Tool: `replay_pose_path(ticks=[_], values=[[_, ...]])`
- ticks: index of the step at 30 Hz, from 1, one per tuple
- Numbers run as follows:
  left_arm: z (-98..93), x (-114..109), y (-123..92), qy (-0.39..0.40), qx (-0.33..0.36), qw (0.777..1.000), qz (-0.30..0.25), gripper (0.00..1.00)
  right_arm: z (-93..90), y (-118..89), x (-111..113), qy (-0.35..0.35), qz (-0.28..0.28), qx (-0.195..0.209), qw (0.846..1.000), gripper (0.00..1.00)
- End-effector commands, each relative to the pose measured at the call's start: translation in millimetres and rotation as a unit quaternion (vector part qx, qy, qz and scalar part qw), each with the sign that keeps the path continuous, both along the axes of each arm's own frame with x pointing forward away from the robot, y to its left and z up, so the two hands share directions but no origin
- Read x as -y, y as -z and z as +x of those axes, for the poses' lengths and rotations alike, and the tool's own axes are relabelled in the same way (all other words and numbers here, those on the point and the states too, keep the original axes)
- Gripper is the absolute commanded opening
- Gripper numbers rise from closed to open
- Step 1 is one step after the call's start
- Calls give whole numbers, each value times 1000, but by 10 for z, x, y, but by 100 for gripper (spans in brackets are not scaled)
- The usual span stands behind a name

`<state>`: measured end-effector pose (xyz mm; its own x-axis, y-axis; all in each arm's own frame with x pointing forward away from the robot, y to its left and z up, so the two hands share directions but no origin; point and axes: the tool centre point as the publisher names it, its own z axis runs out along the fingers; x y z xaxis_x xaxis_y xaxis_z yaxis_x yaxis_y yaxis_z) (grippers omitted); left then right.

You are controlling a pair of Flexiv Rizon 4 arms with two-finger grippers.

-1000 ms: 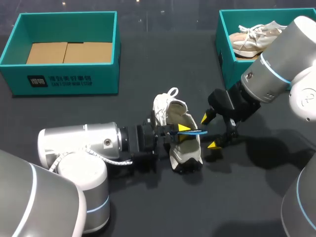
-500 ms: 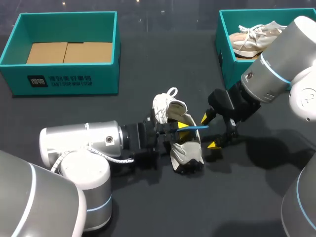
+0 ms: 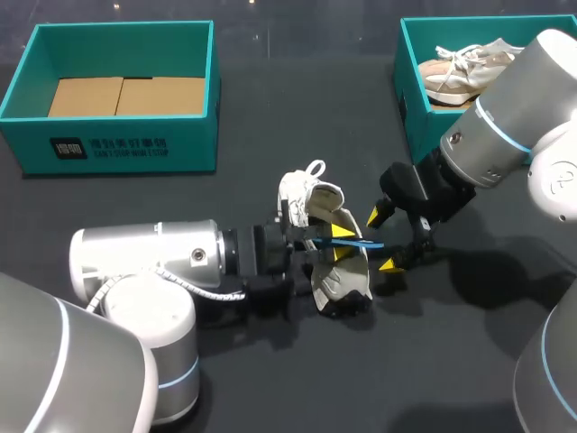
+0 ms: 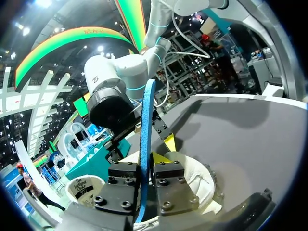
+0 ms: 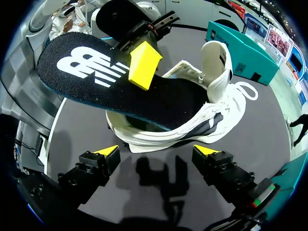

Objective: Take the shoe out of the shoebox, open the shoe tongue, remove and reinsert the insole, then place the shoe into the shoebox

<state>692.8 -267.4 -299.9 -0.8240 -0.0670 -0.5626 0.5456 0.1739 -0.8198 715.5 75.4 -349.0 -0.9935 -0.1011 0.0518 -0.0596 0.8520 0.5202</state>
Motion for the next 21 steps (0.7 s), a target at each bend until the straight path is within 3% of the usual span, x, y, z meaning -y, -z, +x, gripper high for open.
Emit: replay_pose_path(ticks=[1, 21], values=[[-20, -17, 3, 4, 7, 1000, 0, 0, 1, 6, -7, 0, -1, 0, 1000, 100], [349, -84, 317, -29, 53, 997, 42, 0, 1, 6, -7, 0, -1, 0, 1000, 100]])
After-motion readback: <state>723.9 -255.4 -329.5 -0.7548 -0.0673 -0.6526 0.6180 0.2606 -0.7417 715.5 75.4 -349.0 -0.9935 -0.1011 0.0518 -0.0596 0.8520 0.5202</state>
